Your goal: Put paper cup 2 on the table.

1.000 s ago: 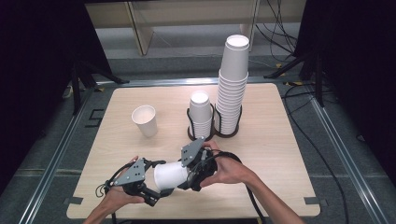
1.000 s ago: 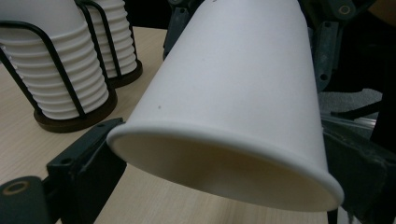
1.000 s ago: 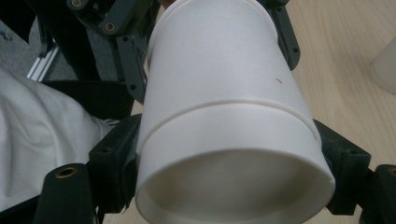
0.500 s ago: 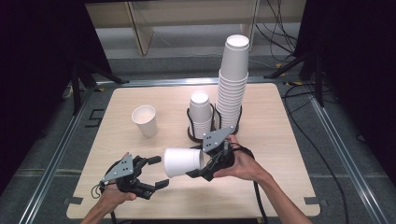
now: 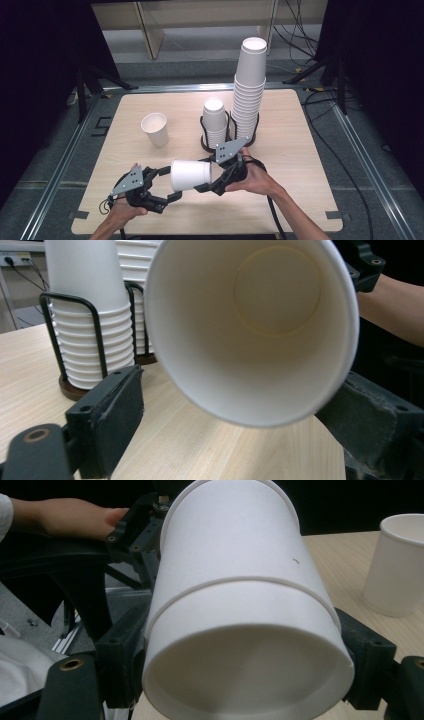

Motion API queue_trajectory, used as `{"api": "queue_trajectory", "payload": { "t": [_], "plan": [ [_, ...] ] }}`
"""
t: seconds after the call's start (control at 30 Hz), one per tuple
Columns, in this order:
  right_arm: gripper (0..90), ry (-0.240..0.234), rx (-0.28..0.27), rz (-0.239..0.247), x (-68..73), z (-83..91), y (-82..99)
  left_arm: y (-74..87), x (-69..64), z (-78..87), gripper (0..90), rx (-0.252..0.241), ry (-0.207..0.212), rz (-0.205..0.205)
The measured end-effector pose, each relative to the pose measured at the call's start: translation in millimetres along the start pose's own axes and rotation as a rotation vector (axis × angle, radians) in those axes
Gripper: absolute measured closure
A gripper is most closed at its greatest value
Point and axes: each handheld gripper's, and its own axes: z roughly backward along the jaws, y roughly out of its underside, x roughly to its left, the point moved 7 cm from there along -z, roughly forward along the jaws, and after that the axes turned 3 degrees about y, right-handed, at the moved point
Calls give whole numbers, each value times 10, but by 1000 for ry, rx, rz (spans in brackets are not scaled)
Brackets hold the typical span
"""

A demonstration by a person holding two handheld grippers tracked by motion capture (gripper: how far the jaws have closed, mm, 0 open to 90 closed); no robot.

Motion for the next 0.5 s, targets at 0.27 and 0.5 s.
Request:
{"api": "queue_trajectory", "payload": {
  "t": [0.27, 0.5],
  "plan": [
    [234, -34, 11, -5, 44, -69, 38, -8, -43, -26, 94, -1, 29, -6],
    [235, -66, 21, -3, 81, -151, 79, -11, -39, -38, 6, -7, 35, -8]
  ]
}}
